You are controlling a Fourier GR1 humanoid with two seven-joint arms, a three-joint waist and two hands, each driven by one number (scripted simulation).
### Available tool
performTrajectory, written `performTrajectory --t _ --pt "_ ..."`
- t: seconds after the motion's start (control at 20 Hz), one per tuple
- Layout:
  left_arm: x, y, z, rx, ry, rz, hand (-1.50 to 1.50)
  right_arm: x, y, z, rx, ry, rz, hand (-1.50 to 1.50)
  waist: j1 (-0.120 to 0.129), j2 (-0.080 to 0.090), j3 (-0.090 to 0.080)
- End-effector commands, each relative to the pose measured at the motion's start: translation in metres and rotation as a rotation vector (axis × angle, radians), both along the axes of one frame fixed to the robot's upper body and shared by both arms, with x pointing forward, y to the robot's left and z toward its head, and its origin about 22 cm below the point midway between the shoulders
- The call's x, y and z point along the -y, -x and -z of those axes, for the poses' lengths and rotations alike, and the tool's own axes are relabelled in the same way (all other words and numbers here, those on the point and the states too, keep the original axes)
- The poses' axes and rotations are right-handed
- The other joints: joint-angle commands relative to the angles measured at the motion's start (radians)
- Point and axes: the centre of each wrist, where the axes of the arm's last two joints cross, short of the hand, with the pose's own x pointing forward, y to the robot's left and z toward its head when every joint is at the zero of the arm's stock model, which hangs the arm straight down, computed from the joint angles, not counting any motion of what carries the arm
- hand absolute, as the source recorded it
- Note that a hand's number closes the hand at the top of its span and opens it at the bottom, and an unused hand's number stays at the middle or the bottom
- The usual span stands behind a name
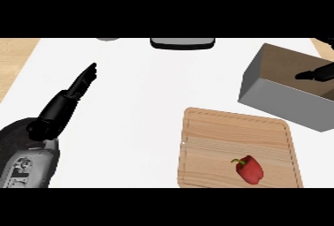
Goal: Pick the tomato from the cutting board and place it in the cardboard box
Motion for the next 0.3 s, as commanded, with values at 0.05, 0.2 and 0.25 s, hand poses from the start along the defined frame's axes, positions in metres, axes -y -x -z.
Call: performTrajectory --t 0.05,0.2,0.25 --pt "-0.001 0.002 -0.003 0.011 0.007 0.025 0.00 0.022 0.000 -0.011 -0.063 -0.314 0.069 -1.50 0.024 0.008 -0.001" --pt "0.009 -0.007 -0.013 0.040 -0.014 0.025 0.00 0.050 0.016 -0.009 -0.034 -0.356 0.149 -1.50 0.033 0.019 0.001" --pt "-0.001 0.009 -0.002 0.020 0.004 0.045 0.00 0.073 0.031 -0.019 -0.007 -0.373 0.176 -1.50 0.039 0.016 0.001"
